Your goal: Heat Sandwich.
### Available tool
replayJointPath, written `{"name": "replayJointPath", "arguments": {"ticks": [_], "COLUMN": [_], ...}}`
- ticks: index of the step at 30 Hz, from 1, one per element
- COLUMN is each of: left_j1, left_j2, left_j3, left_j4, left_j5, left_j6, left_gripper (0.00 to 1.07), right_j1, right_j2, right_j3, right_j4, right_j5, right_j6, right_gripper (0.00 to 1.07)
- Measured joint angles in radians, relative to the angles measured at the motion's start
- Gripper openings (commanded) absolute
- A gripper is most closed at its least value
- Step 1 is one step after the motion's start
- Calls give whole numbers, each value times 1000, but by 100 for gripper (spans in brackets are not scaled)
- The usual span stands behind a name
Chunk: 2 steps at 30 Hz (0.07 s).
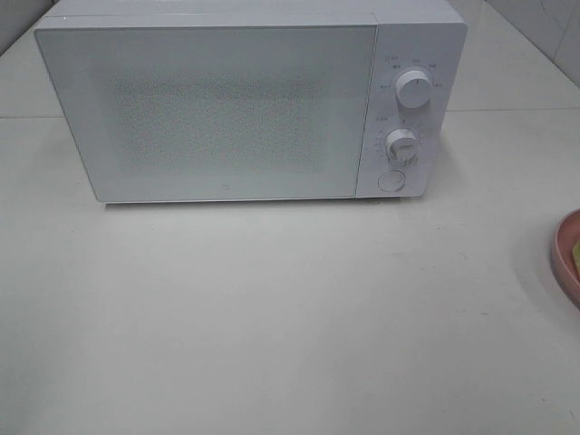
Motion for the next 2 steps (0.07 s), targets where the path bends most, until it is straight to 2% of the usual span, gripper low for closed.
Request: {"name": "replayJointPath", "arguments": {"ticks": [2], "left_j1": [0], "left_j2": [0], "left_j3": [0], "left_j4": [0], "left_j5": [0], "left_j6": [0], "left_gripper": [99], "right_j1": [0], "right_j2": [0], "right_j3": [0], "right_j4": [0], "right_j5": [0], "right_j6": [0], "right_gripper": [76]}}
